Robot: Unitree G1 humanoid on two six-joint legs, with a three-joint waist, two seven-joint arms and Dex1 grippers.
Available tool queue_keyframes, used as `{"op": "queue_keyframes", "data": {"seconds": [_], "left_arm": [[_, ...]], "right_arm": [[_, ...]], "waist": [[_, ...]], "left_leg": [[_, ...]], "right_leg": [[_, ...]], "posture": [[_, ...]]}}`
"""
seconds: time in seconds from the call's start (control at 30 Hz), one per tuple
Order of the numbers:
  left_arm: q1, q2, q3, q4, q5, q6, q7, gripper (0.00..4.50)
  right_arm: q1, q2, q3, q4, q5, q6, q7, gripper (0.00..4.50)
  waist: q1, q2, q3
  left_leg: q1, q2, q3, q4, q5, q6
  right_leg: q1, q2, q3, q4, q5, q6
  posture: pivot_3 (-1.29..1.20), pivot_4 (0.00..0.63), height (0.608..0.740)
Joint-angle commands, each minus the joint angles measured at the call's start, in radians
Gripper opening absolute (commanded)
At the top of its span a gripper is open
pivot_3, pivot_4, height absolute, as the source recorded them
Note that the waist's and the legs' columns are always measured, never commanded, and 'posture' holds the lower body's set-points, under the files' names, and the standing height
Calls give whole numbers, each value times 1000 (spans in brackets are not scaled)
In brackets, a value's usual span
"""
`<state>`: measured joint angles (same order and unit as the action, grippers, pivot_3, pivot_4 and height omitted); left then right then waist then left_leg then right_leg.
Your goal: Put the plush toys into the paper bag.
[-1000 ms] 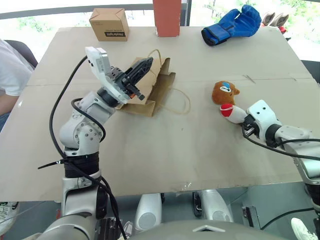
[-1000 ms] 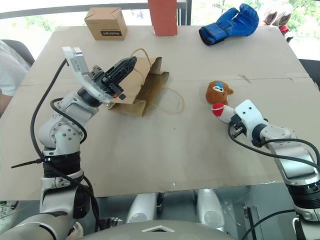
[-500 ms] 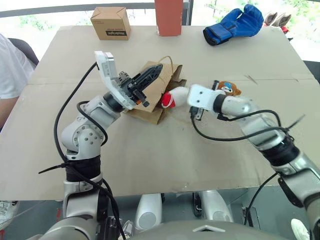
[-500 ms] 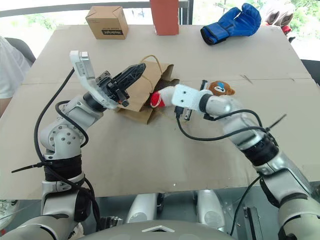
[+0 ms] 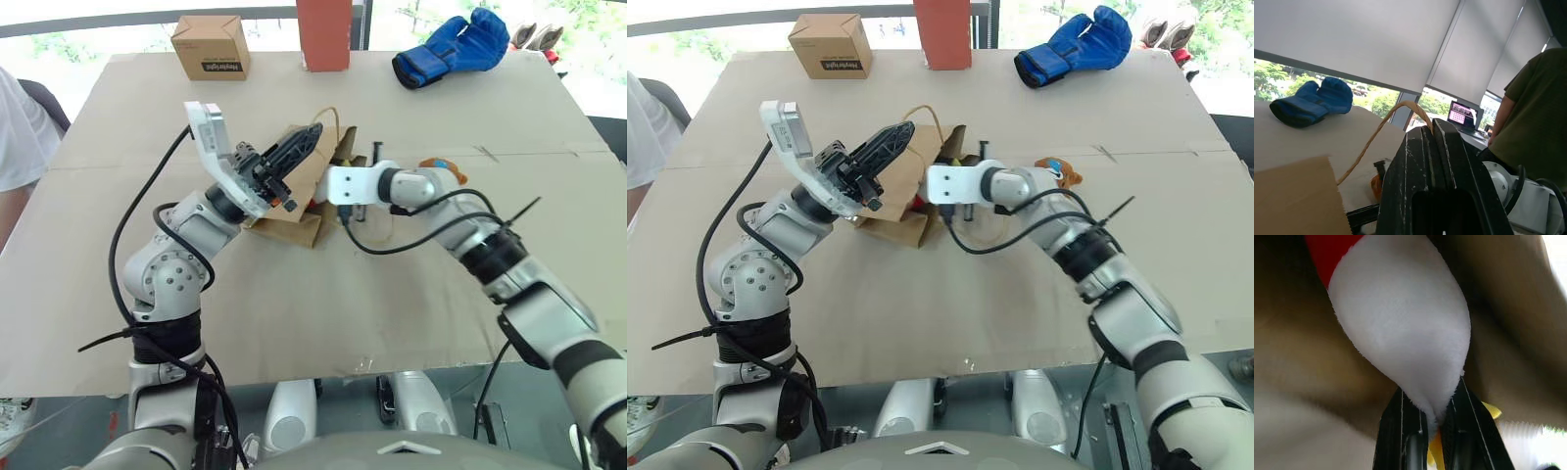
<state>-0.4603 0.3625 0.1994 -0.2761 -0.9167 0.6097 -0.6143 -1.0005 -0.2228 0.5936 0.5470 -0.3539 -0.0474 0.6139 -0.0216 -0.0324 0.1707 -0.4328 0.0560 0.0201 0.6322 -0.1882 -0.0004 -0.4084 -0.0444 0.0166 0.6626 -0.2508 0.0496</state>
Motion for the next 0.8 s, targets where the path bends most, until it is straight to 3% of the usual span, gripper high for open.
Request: {"op": "queue_keyframes", "data": {"seconds": [0.03, 0.1, 0.2, 0.3, 0.53, 0.8], "left_arm": [[4, -1, 1, -41, -11, -14, -6, 0], [15, 6, 8, -45, -13, -14, -8, 0], [42, 26, 34, -42, -11, -21, -8, 0], [54, 33, 41, -46, -12, -25, -5, 0], [47, 17, 56, -30, -18, -34, 14, 0], [20, 13, 50, -9, -6, -41, 8, 0]], "right_arm": [[-35, 54, -10, 139, -7, -140, -38, 1004], [-39, 62, -33, 170, -19, -175, -76, 2088], [25, 20, -82, 65, 34, -148, -5, 3443], [86, -11, -120, -45, 77, -97, 55, 3443], [278, -143, -274, -533, 252, 228, 216, 3443], [350, -240, -420, -640, 246, 559, 102, 3443]], "waist": [[2, 0, 0], [9, 0, 0], [9, 0, 0], [8, 0, 0], [9, 0, 0], [10, 0, 0]], "left_leg": [[0, 0, 0, 0, 0, 0], [-1, 0, 0, -1, 0, 0], [-2, -1, 0, 0, 0, 0], [-1, -1, 1, 0, 0, 0], [-1, 0, 0, 0, 0, 0], [0, -1, 0, 0, 0, 0]], "right_leg": [[0, 0, 0, 0, 0, 0], [0, 0, -1, 0, 0, 0], [0, -2, 0, -1, 0, 0], [0, -2, 0, -1, 0, 0], [0, -1, -1, 0, 0, 0], [0, -1, 0, 0, 0, 0]], "posture": [[0, 150, 740], [0, 150, 740], [0, 150, 740], [0, 150, 740], [0, 150, 740], [0, 150, 740]]}}
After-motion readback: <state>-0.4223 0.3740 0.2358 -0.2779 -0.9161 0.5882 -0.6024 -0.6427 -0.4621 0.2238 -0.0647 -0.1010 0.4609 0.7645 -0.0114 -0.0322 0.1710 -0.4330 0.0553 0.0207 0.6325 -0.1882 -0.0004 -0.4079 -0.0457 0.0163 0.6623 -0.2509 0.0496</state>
